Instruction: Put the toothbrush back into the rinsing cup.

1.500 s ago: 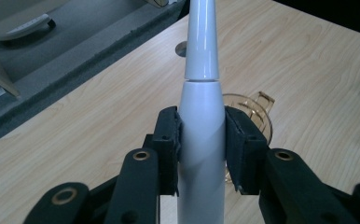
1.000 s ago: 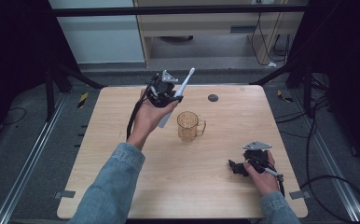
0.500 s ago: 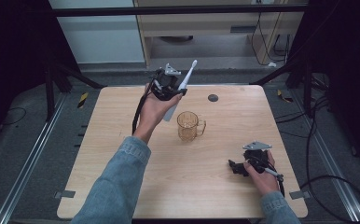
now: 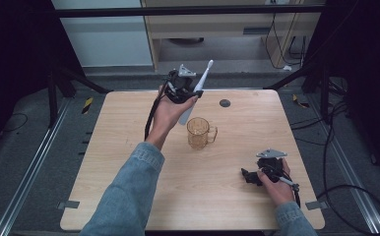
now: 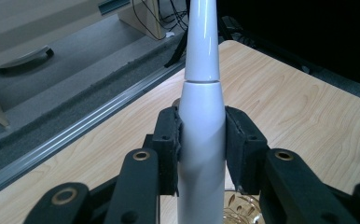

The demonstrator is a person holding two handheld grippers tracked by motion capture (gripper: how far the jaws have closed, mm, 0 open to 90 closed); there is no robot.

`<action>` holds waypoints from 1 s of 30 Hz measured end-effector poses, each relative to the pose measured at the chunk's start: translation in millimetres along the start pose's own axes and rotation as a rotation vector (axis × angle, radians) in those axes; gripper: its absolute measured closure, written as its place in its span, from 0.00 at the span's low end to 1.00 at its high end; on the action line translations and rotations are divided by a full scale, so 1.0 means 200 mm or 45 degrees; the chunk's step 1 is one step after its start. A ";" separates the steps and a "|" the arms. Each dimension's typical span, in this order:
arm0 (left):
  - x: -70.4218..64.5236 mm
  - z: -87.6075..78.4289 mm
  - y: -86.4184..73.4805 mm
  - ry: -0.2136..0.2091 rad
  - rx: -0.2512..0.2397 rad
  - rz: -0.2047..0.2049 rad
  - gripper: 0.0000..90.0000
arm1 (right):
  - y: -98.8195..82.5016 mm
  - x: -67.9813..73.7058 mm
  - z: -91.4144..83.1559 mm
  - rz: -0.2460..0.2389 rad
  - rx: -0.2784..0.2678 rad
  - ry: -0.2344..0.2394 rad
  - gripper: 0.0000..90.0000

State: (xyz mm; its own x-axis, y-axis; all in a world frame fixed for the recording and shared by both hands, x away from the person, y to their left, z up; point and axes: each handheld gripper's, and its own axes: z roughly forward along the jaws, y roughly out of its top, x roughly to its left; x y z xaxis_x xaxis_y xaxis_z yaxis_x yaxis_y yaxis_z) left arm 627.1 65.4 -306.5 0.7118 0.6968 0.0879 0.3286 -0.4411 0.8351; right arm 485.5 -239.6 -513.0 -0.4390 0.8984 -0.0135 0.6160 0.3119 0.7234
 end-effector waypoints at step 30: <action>-0.02 0.09 0.00 -0.073 -0.050 -0.035 0.74 | 0.00 0.00 0.00 0.008 0.002 0.003 0.00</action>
State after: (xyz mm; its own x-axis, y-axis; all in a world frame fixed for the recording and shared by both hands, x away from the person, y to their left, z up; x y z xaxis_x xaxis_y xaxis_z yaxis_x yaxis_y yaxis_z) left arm 635.1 52.7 -315.9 0.7376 0.6743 0.0343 0.3246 -0.3986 0.8578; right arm 485.4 -239.3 -512.7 -0.4364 0.8997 -0.0075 0.6198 0.3066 0.7223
